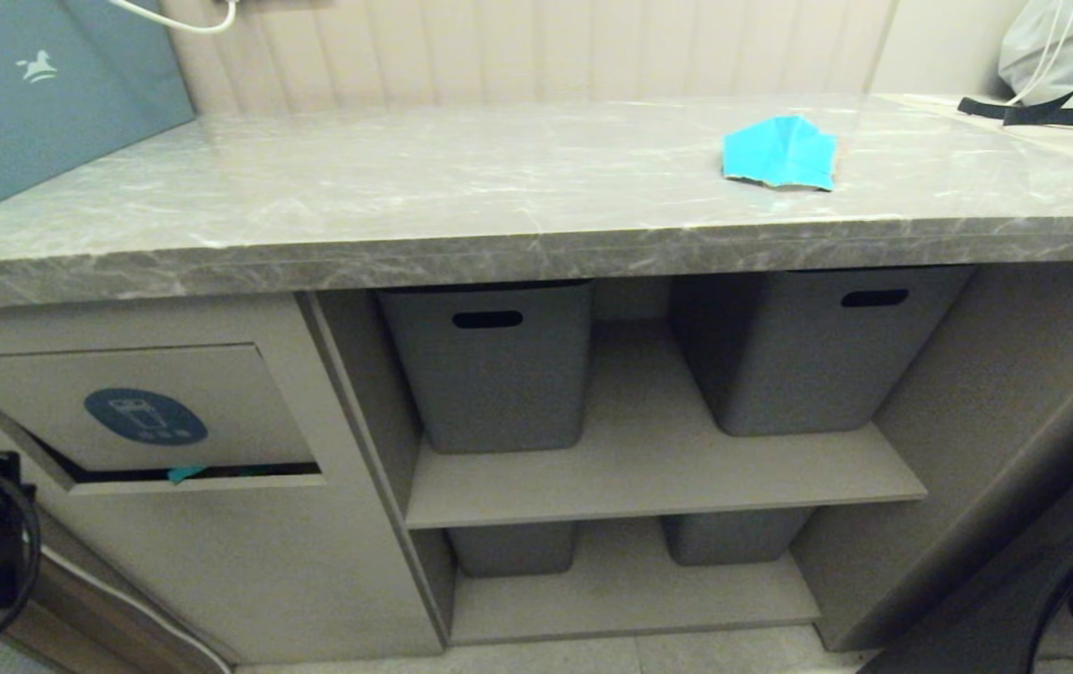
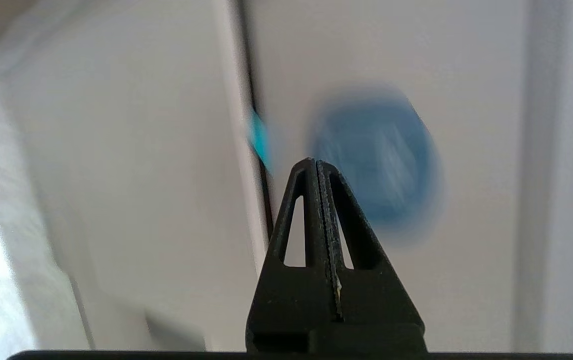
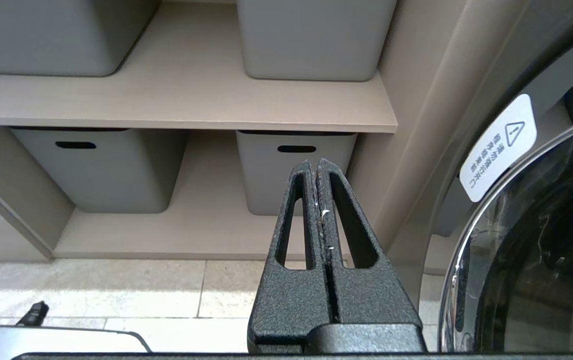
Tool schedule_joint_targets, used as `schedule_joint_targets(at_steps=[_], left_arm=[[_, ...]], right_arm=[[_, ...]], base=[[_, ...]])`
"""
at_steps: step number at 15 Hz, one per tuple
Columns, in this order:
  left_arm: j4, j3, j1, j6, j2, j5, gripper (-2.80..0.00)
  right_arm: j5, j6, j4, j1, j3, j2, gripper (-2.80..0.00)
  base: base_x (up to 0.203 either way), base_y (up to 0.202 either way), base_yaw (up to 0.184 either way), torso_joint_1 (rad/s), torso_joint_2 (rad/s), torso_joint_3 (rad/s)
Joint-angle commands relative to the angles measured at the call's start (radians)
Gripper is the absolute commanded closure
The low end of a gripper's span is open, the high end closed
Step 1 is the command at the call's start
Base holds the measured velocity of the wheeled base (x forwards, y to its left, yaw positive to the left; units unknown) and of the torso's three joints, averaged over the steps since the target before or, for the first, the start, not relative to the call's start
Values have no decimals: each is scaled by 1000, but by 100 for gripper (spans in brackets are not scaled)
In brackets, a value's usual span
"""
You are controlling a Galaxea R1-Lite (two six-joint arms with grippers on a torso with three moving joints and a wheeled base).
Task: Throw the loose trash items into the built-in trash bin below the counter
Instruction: Put the garbage in the trash can
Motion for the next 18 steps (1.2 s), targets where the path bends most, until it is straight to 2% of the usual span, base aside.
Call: schedule_joint_targets(at_steps=[1,4,9,12,18], left_arm=[[-21,-37,71,-14,199,0,0],[-55,-79,107,-23,338,-38,0],[-56,-216,45,-39,439,-73,0],[-50,-249,6,-43,495,-60,0],[-52,-315,4,-47,571,-34,0]], right_arm=[[0,-4,0,0,0,-2,0],[3,-6,0,1,0,-2,0],[2,-5,-2,-1,0,-2,0],[2,-6,-3,1,0,-2,0],[3,-6,-3,0,0,-2,0]], base=[[0,0,0,0,0,0],[0,0,0,0,0,0],[0,0,0,0,0,0],[0,0,0,0,0,0],[0,0,0,0,0,0]])
